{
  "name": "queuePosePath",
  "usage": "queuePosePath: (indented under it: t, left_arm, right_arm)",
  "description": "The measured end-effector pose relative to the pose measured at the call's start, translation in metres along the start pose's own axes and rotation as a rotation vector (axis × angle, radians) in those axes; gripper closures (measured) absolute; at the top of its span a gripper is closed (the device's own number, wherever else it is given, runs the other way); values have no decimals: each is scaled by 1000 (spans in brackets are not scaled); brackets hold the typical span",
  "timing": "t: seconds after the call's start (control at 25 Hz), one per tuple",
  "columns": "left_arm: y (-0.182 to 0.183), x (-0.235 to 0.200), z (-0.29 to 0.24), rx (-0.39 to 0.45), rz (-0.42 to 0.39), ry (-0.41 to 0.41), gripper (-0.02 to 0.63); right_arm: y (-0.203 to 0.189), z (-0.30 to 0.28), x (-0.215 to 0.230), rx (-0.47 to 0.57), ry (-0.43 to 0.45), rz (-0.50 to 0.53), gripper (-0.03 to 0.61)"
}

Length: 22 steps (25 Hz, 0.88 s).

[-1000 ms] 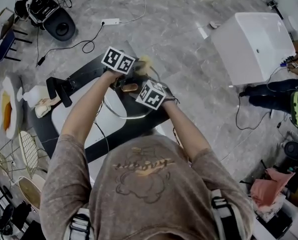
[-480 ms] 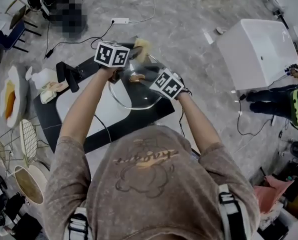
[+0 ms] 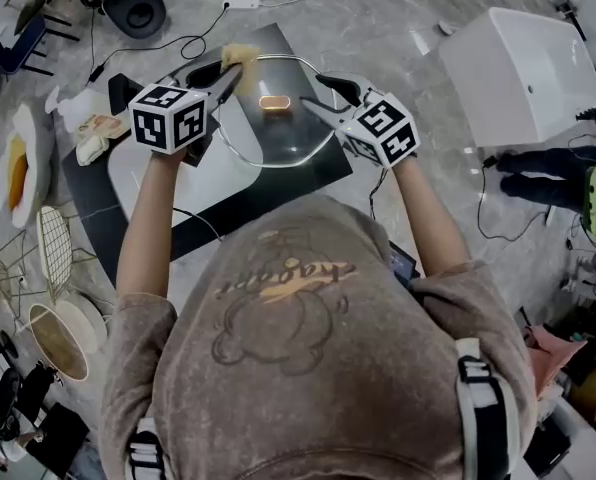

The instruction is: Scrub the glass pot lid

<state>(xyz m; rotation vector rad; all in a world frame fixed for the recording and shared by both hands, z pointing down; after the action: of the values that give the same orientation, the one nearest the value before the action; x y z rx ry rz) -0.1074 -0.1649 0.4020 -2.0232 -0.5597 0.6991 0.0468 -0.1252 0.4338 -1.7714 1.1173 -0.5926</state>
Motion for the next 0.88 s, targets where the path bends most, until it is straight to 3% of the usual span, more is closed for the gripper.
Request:
queuePosePath:
  t: [0.2, 0.36, 0.56, 0.88]
  left_arm:
    - [-6, 24, 41, 47, -7, 15, 538]
    - [-11, 38, 52, 131, 18, 35, 537]
    - [-15, 49, 64, 281, 47, 99, 537]
    - [-21, 52, 64, 377, -32, 147, 538]
  right_arm:
    - [11, 39, -4, 62, -61, -75, 399]
    - [13, 56, -8, 116, -111, -135, 399]
    - [17, 71, -21, 136, -113, -100, 410]
    - [20, 68, -21, 248, -216, -112, 520]
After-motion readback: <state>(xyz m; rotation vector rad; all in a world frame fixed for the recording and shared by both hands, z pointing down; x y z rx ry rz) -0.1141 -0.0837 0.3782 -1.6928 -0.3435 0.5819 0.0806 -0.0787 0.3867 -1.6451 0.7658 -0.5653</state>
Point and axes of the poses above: the fingertips, and each gripper's own axes: z backward along the fingers, x to its right, y out of its top, the point moved 3 cm from there along z, backward along the fingers, and after that the axes turned 4 degrees about z, right-handed, at the moved point
